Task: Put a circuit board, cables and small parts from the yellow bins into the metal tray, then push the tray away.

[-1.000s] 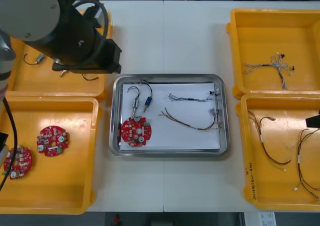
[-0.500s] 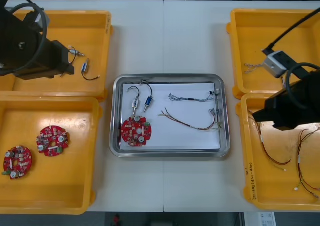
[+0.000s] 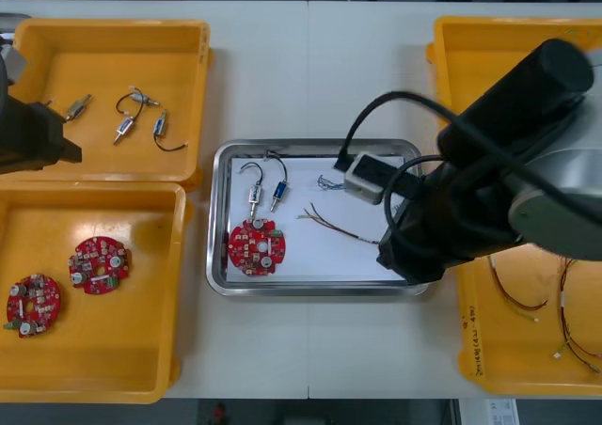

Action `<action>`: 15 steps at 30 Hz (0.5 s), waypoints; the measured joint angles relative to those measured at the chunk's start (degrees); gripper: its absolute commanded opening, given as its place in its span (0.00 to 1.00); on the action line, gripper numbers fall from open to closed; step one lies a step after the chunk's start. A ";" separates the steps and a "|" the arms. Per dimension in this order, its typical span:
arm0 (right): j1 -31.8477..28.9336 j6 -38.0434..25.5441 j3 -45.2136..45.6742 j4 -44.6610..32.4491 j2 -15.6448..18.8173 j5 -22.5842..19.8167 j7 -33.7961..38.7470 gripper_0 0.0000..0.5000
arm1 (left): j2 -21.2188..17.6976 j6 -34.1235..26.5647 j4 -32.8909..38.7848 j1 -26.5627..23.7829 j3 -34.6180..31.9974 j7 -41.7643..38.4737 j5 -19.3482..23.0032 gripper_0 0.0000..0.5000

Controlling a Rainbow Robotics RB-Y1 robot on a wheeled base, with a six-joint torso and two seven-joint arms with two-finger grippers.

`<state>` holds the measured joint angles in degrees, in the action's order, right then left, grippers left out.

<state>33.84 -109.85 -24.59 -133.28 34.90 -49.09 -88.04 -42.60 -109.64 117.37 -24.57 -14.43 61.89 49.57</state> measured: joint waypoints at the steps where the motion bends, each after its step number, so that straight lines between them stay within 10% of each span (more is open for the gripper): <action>1: 0.53 0.00 -1.90 0.03 -0.26 1.20 -2.04 1.00 | 0.00 0.00 0.30 0.63 -0.46 0.54 -0.13 1.00; 15: 6.64 5.85 -23.43 6.51 -3.29 11.72 -6.79 1.00 | 0.00 0.00 3.72 8.26 -5.06 1.90 -1.62 1.00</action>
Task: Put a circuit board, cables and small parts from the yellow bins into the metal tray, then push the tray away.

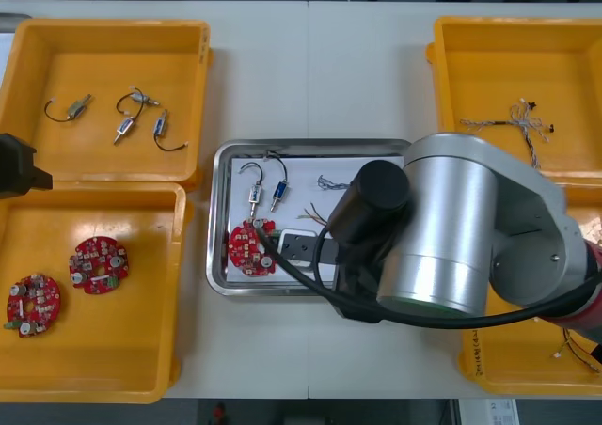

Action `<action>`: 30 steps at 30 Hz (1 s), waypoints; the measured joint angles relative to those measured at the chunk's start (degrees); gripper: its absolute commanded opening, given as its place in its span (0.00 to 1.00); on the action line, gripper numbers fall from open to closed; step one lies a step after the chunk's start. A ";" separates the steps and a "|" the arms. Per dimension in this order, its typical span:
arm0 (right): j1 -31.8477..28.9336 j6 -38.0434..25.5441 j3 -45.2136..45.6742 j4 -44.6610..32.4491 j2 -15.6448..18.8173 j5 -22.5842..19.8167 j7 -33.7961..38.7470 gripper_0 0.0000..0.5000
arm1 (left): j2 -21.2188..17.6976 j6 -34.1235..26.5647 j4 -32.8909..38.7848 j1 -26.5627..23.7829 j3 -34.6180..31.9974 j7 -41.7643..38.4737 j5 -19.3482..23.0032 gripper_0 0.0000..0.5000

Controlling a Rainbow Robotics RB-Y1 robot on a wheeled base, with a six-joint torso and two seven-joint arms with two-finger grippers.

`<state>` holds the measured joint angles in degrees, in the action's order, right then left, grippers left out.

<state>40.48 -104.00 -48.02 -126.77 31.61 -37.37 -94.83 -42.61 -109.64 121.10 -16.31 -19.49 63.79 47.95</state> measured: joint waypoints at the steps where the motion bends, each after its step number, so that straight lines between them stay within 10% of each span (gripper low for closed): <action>1: 0.45 0.88 -1.17 1.03 -0.31 0.33 -0.01 1.00 | -0.01 0.00 0.20 0.48 -0.21 0.19 -0.18 1.00; 30: 2.85 13.31 -15.02 15.00 -3.96 8.54 -2.42 1.00 | -0.02 0.00 1.26 4.27 -0.49 3.64 -1.69 1.00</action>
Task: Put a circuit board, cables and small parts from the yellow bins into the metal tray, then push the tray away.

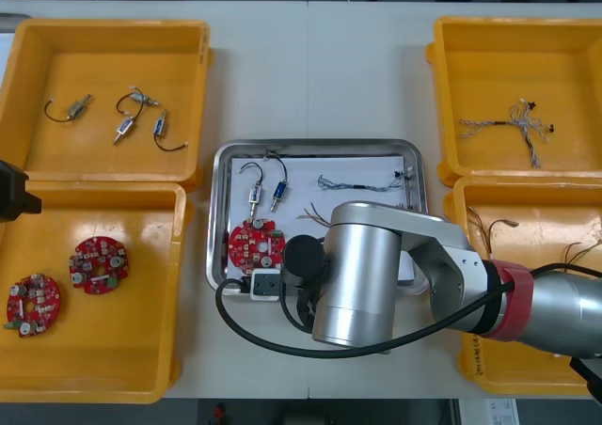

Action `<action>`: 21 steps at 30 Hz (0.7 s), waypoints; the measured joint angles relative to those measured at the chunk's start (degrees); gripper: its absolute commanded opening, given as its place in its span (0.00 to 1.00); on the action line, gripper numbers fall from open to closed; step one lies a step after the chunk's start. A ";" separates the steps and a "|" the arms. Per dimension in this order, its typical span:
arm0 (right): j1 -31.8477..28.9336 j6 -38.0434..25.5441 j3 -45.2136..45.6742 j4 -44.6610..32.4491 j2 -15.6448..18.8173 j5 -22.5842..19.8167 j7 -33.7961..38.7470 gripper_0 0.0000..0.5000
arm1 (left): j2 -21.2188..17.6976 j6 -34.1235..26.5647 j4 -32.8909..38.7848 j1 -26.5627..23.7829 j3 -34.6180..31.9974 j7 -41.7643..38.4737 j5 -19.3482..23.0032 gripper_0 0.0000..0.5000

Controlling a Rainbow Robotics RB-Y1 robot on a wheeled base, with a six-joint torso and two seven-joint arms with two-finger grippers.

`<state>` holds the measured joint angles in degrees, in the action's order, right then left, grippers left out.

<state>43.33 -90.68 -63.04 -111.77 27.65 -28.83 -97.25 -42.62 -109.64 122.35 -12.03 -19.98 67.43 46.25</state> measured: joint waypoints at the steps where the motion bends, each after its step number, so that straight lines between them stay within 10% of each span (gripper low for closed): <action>1: 0.00 0.08 -0.08 0.35 -0.14 0.11 0.00 1.00 | 0.00 0.00 0.00 0.00 0.00 0.00 0.00 1.00; 4: 0.01 0.27 -0.10 0.92 -0.52 0.74 0.00 1.00 | 0.00 0.00 0.00 0.00 0.00 0.00 0.00 1.00; 7: 0.02 0.28 -0.10 0.94 -0.73 0.82 0.00 0.11 | 0.00 0.00 0.00 0.00 0.00 0.00 0.00 1.00; 8: 0.02 0.28 -0.10 0.94 -0.77 0.82 0.00 0.01 | 0.00 0.00 0.00 0.00 0.00 0.00 0.00 1.00; 21: 0.32 0.76 -0.11 0.95 -1.00 2.77 0.00 0.00 | 0.00 0.00 0.01 0.00 0.00 0.00 0.00 1.00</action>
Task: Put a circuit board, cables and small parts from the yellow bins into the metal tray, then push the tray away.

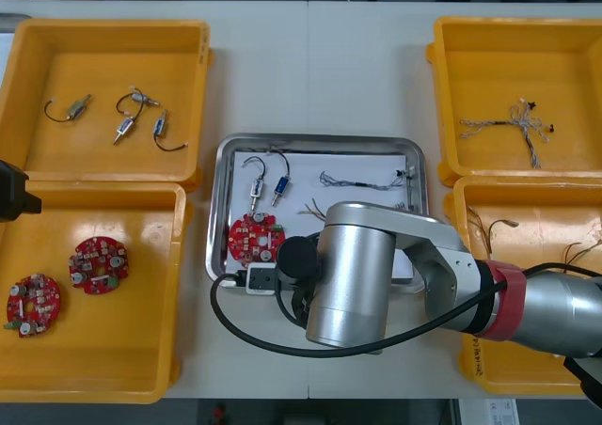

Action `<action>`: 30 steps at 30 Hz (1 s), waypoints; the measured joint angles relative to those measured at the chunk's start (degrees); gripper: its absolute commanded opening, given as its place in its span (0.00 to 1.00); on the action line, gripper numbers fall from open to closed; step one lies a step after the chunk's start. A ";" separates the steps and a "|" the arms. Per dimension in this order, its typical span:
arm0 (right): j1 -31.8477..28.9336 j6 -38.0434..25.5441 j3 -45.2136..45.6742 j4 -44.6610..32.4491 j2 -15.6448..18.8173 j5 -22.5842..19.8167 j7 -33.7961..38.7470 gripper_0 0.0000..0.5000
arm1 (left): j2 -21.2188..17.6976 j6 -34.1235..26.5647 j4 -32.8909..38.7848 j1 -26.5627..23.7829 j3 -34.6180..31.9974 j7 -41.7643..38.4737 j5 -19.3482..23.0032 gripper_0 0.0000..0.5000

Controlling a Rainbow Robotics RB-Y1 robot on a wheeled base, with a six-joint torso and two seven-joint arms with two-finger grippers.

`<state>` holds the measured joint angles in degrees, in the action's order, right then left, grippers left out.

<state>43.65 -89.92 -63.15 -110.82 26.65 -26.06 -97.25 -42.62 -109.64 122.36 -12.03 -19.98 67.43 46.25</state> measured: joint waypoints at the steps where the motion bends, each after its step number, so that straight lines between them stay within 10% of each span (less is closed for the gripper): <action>1: 0.13 0.00 0.00 0.00 0.00 0.05 0.00 0.00 | 0.00 0.00 0.00 0.00 0.00 0.00 0.00 1.00; 30: 14.96 6.62 -0.06 11.14 0.06 -1.35 0.00 0.00 | 0.00 0.00 0.00 0.00 0.00 0.00 0.00 1.00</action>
<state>58.61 -83.30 -63.20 -99.67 26.71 -27.41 -97.25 -42.63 -109.64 122.36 -12.03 -19.98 67.43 46.25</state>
